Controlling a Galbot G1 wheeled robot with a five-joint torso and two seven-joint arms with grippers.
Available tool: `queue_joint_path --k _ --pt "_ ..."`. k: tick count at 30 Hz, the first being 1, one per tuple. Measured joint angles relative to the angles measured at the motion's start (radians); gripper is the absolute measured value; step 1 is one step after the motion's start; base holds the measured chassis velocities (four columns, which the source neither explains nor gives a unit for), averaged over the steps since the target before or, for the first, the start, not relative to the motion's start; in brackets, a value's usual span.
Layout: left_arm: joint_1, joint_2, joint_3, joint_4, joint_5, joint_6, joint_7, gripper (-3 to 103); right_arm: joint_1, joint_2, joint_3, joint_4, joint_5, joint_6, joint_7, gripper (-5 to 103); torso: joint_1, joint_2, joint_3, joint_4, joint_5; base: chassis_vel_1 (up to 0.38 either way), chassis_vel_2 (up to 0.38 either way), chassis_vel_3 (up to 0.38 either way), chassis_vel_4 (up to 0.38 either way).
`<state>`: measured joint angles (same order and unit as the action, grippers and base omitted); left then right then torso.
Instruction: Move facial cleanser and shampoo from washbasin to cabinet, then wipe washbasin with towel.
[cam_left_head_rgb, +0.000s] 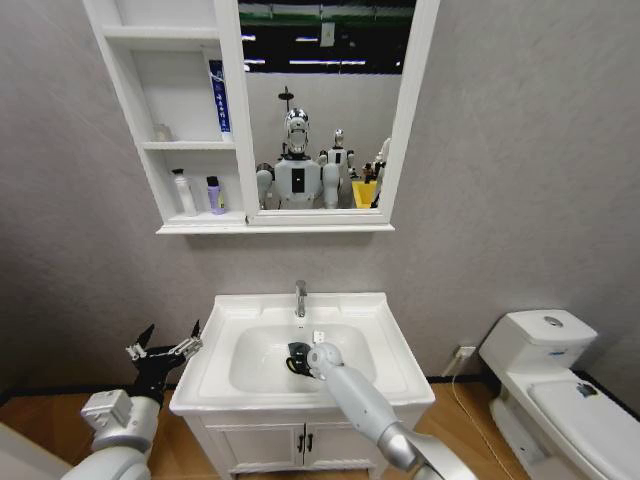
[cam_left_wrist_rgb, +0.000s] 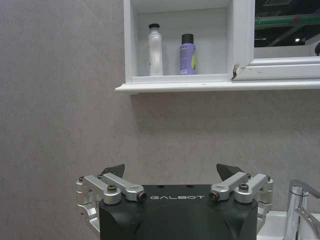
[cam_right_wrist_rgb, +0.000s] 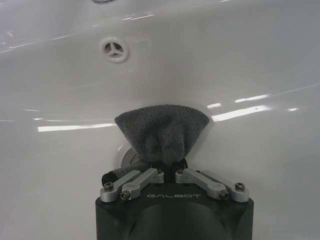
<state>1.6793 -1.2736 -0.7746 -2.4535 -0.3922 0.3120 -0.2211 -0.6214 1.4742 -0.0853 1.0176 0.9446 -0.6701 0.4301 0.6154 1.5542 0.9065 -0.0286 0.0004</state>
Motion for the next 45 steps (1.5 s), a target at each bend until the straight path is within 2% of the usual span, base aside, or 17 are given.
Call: queue_joint_path --k 3,9,16,25,30,32,33,34,37,38,39,40,41,43,45 --pt "0.000 0.000 0.000 0.000 0.000 0.000 0.000 100 -0.006 -0.016 0.002 0.018 0.016 -0.007 0.024 5 0.000 0.000 0.000 0.0000 -0.0001 0.000 0.000 0.000 0.000" --pt "0.000 0.000 0.000 0.000 0.000 0.000 0.000 100 -0.042 -0.067 0.021 0.110 0.056 -0.035 0.121 5 0.000 0.000 0.000 -0.0003 -0.0003 0.000 0.000 0.000 0.000" --pt "0.000 0.000 0.000 0.000 0.000 0.000 0.000 100 -0.072 -0.099 0.051 0.184 0.065 -0.041 0.185 5 0.000 0.000 0.000 -0.0005 -0.0003 0.000 0.000 0.000 0.000" --pt "0.000 0.000 0.000 0.000 0.000 0.000 0.000 100 -0.101 -0.145 0.078 0.253 0.069 -0.041 0.235 5 0.000 0.000 0.000 -0.0002 -0.0003 0.000 0.000 0.000 0.000" --pt "0.000 0.000 0.000 0.000 0.000 0.000 0.000 100 -0.105 -0.162 0.094 0.270 0.038 -0.015 0.243 5 0.000 0.000 0.000 -0.0001 -0.0003 0.000 0.000 0.000 0.000" --pt "0.000 0.000 0.000 0.000 0.000 0.000 0.000 100 -0.102 -0.172 0.116 0.283 -0.068 0.031 0.203 5 0.000 0.000 0.000 -0.0003 -0.0003 0.000 0.000 0.000 0.000" --pt "0.000 0.000 0.000 0.000 0.000 0.000 0.000 100 -0.102 -0.172 0.116 0.283 -0.068 0.031 0.203 5 0.000 0.000 0.000 -0.0003 -0.0003 0.000 0.000 0.000 0.000" --pt "0.000 0.000 0.000 0.000 0.000 0.000 0.000 100 -0.093 -0.174 0.126 0.279 -0.168 0.079 0.151 5 0.000 0.000 0.000 -0.0003 -0.0003 0.000 0.000 0.000 0.000" --pt "0.000 0.000 0.000 0.000 0.000 0.000 0.000 100 -0.070 -0.174 0.149 0.247 -0.339 0.219 0.040 5 0.000 0.000 0.000 -0.0003 -0.0004 0.000 0.000 0.000 0.000" --pt "0.000 0.000 0.000 0.000 0.000 0.000 0.000 100 -0.070 -0.174 0.149 0.247 -0.339 0.219 0.040 5 0.000 0.000 0.000 -0.0003 -0.0004 0.000 0.000 0.000 0.000" --pt "0.000 0.000 0.000 0.000 0.000 0.000 0.000 100 -0.059 -0.171 0.165 0.229 -0.391 0.292 -0.006 5 0.000 0.000 0.000 -0.0003 -0.0005 0.000 0.000 0.000 0.000" --pt "0.000 0.000 0.000 0.000 0.000 0.000 0.000 100 -0.052 -0.168 0.176 0.215 -0.423 0.332 -0.028 5 0.000 0.000 0.000 -0.0003 -0.0004 0.000 0.000 0.000 0.000" --pt "0.000 0.000 0.000 0.000 0.000 0.000 0.000 100 -0.052 -0.168 0.176 0.215 -0.423 0.332 -0.028 5 0.000 0.000 0.000 -0.0003 -0.0004 0.000 0.000 0.000 0.000" --pt "0.000 0.000 0.000 0.000 0.000 0.000 0.000 100 -0.041 -0.166 0.205 0.197 -0.477 0.379 -0.041 5 0.000 0.000 0.000 -0.0001 -0.0004 0.000 0.000 0.000 0.000" --pt "0.000 0.000 0.000 0.000 0.000 0.000 0.000 100 -0.041 -0.169 0.213 0.198 -0.491 0.383 -0.038 5 0.000 0.000 0.000 0.0000 -0.0003 0.000 0.000 0.000 0.000"
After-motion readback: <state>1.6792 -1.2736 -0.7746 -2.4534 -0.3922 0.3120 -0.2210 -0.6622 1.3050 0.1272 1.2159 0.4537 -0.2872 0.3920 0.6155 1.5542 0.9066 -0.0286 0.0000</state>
